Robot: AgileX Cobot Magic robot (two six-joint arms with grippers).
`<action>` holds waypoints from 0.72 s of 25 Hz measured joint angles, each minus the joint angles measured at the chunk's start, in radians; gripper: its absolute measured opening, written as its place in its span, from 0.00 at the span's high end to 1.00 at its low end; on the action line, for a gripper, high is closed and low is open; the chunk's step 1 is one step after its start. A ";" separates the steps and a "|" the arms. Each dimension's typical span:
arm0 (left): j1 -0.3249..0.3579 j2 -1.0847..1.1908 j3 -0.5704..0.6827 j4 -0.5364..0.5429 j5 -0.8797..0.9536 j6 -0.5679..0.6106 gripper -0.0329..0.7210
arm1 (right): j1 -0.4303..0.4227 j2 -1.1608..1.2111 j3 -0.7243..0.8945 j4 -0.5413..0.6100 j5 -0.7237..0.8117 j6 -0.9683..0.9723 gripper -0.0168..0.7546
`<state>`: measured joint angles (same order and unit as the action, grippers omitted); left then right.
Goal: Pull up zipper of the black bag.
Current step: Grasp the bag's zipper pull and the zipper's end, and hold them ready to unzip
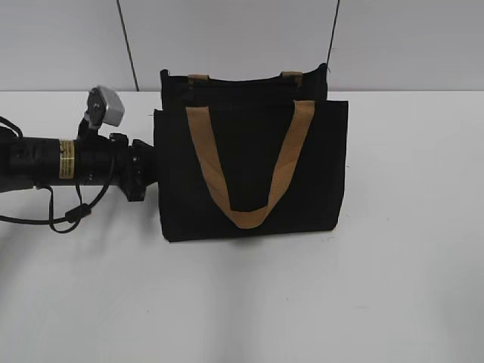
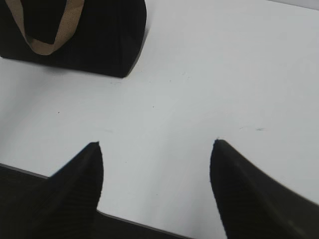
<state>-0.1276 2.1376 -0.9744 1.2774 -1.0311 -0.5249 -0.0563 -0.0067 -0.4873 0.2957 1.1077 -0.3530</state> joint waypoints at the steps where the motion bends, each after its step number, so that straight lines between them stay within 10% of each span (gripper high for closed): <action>1: 0.001 -0.017 0.000 0.003 0.007 -0.009 0.93 | 0.000 0.000 0.000 0.000 0.000 0.000 0.30; 18: 0.055 -0.453 0.137 0.078 0.230 -0.318 0.94 | 0.000 0.000 0.000 0.000 0.000 0.000 0.30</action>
<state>-0.0726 1.6849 -0.8374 1.3550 -0.8008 -0.8431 -0.0563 -0.0067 -0.4873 0.2957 1.1077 -0.3530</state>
